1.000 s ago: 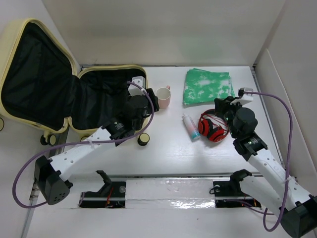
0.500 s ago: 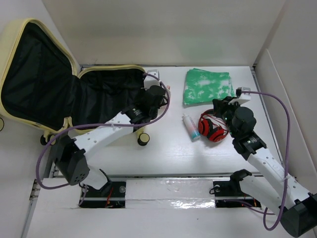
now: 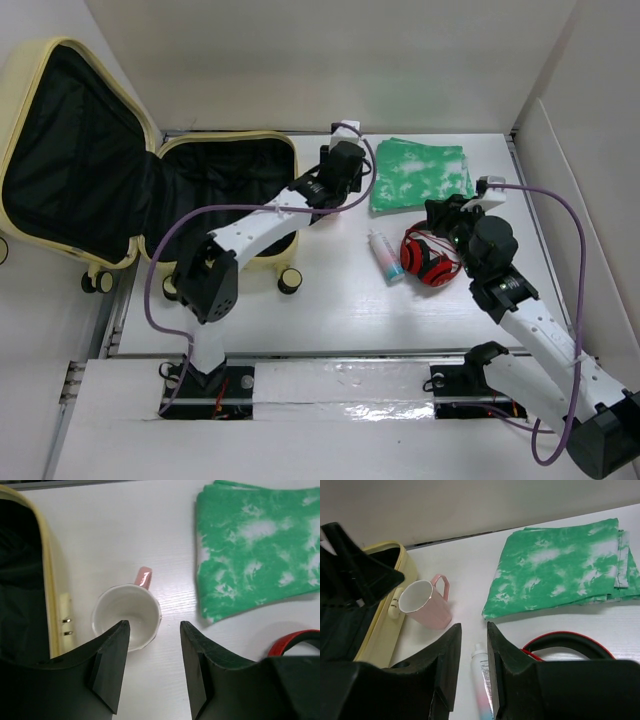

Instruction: Pack the luggage

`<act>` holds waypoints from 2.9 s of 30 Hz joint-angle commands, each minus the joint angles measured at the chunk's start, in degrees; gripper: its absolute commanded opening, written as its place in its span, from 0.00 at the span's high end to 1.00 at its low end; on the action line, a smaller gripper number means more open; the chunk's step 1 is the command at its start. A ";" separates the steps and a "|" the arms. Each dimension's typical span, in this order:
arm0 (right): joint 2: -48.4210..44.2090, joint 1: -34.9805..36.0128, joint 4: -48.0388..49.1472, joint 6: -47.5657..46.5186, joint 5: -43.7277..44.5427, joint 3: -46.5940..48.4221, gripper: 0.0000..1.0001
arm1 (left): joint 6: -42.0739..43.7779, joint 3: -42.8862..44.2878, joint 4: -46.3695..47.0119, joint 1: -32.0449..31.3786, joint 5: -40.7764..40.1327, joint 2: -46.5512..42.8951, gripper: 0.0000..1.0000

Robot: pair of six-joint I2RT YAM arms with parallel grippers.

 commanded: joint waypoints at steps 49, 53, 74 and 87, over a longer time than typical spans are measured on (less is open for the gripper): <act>-2.62 -0.31 3.06 -0.02 -1.36 -0.10 0.63 | -0.80 -1.08 0.72 16.45 4.55 -17.56 1.00; -3.06 -0.31 3.15 -0.02 -1.72 -0.10 0.63 | -1.94 -7.58 4.40 21.90 6.82 -20.02 1.00; -2.00 0.22 3.59 0.15 -3.04 -0.10 0.63 | -2.73 -28.13 30.76 21.21 8.69 -11.06 1.00; -2.45 0.22 3.76 0.07 -2.77 -0.27 0.63 | -12.93 -44.94 37.46 20.59 7.80 -17.12 0.88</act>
